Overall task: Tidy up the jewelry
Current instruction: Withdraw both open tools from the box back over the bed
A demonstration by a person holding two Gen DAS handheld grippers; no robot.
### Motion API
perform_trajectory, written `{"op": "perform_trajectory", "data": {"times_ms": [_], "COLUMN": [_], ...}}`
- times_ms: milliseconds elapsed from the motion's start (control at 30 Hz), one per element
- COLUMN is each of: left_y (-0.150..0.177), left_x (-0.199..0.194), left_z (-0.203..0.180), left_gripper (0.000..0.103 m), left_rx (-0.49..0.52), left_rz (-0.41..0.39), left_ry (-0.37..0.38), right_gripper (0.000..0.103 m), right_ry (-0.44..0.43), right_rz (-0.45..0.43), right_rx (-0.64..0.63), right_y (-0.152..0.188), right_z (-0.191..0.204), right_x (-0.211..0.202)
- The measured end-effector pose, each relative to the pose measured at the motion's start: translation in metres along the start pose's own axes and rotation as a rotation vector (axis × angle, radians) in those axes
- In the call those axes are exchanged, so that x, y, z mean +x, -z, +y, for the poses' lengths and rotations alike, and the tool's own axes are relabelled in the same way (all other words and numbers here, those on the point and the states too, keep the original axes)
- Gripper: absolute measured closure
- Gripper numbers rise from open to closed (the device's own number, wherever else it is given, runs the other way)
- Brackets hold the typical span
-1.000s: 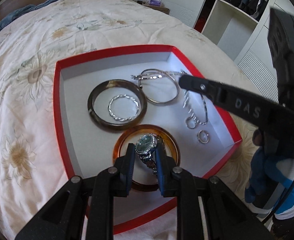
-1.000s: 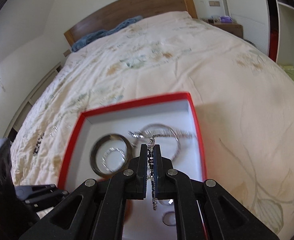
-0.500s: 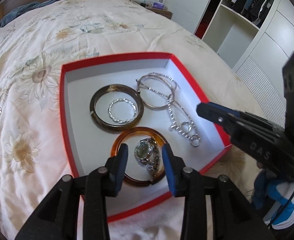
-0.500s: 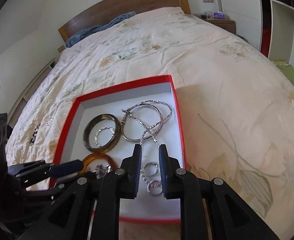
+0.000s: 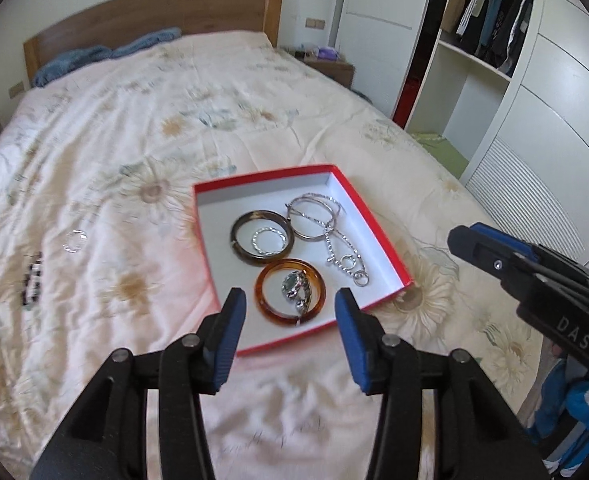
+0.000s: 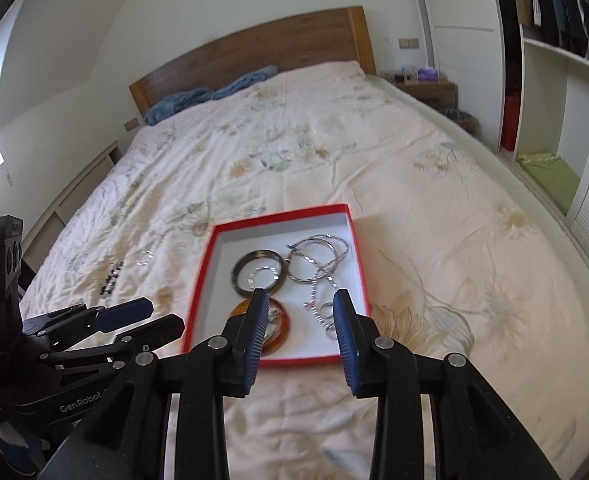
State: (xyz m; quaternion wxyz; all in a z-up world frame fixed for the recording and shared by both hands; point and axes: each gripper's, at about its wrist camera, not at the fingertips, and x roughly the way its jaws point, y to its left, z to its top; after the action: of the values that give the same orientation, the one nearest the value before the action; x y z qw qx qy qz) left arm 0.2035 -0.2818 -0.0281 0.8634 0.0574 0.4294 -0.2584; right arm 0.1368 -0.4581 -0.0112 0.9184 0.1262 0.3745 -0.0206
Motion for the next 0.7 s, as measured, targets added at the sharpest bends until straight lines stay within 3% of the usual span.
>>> {"op": "perform_trajectory", "data": {"times_ms": [333, 700], "left_y": [0.027, 0.062], "left_x": [-0.089, -0.155], "left_z": [0.016, 0.047], "left_gripper": [0.058, 0.058], "left_rx": [0.004, -0.033], "left_rz": [-0.111, -0.189], "left_ry": [-0.067, -0.121], "right_gripper": [0.066, 0.066], "right_ry": [-0.042, -0.089], "right_rz": [-0.063, -0.1], "right_rx": [-0.057, -0.133], "right_y": [0.017, 0.038], "right_z": [0.063, 0.127], "right_x": [-0.065, -0.104]}}
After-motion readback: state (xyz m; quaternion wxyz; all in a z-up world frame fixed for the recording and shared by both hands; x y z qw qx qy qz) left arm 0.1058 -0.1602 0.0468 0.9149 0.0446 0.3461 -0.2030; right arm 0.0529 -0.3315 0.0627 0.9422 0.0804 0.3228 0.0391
